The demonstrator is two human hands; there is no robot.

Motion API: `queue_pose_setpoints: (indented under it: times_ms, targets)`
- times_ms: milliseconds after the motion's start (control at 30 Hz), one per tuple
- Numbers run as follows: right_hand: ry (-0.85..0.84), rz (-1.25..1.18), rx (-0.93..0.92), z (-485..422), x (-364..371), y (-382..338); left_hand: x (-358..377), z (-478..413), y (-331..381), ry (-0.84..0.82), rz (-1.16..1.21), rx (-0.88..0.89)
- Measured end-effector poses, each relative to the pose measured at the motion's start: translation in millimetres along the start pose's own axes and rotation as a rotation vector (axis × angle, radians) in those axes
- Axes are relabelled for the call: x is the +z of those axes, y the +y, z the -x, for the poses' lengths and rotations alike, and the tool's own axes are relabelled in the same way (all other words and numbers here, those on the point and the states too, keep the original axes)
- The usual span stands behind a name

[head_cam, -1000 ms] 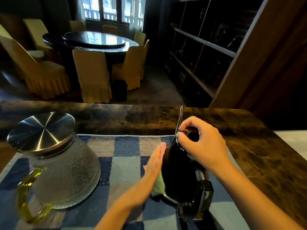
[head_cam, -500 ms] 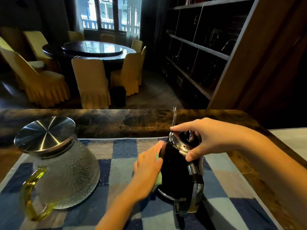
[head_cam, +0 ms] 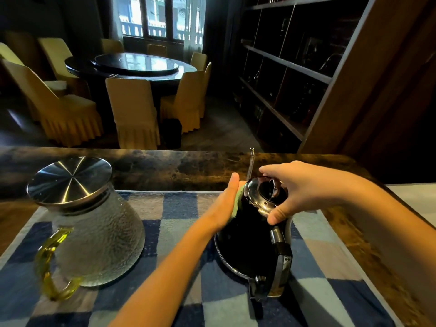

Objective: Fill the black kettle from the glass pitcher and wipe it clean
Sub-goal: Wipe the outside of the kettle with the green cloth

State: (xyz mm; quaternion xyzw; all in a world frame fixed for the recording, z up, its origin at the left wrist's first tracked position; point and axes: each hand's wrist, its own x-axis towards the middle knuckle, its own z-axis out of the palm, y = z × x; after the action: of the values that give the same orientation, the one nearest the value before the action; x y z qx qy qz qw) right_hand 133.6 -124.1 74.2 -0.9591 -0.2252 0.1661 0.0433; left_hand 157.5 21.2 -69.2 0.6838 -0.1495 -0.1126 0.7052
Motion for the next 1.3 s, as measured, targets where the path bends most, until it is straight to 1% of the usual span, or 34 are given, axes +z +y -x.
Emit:
queue_pose_setpoints:
  times_ms: [67,133,167,200,233,267,300,333,400,467,533,633,700,800,900,967,1133,1233,1300]
  targets:
    - [-0.008,-0.005,-0.005,2,-2,-1,-4,0,-25,0.050,0.001,-0.051]
    - [-0.008,-0.006,-0.005,2,-1,-1,-6,-4,-44,0.106,-0.050,-0.111]
    - [-0.011,0.001,0.000,2,0,-2,-5,-5,-51,0.074,-0.056,-0.172]
    - [-0.014,0.010,0.005,2,0,-2,-2,-5,-57,0.054,-0.033,-0.179]
    - [-0.014,0.019,0.007,1,0,-2,3,4,-56,0.085,-0.070,-0.137]
    - [-0.014,0.028,0.008,-1,0,-2,13,20,-47,0.174,-0.122,-0.038]
    - [-0.015,0.037,0.010,-2,0,-3,23,34,-34,0.239,-0.189,0.110]
    - [-0.018,0.041,0.013,-3,0,-3,31,45,-22,0.264,-0.255,0.213]
    - [-0.009,0.025,0.014,-5,1,-1,36,50,1,0.259,-0.251,0.290]
    - [0.003,-0.002,0.012,-5,3,1,33,32,14,0.249,-0.282,0.349]
    - [0.012,-0.026,0.022,-4,5,4,28,15,28,0.230,-0.243,0.321]
    - [0.040,-0.060,0.032,-2,5,4,23,1,26,0.162,-0.073,0.287]
    - [0.042,-0.043,0.066,0,5,4,16,-7,14,0.149,-0.026,0.197]
    - [0.016,-0.026,0.068,2,5,0,3,-7,-16,0.130,-0.073,0.002]
    - [-0.006,0.003,0.051,2,2,-4,-6,-5,-39,0.172,-0.086,-0.165]
    - [-0.005,0.006,0.044,3,1,-5,-5,0,-43,0.246,-0.113,-0.165]
    - [0.028,0.000,0.033,4,5,-3,35,55,-38,0.369,-0.085,0.024]
    - [0.018,0.017,0.043,1,4,-4,58,74,-4,0.298,-0.150,0.082]
    - [0.005,0.036,0.044,-1,3,-3,55,62,26,0.240,-0.123,0.107]
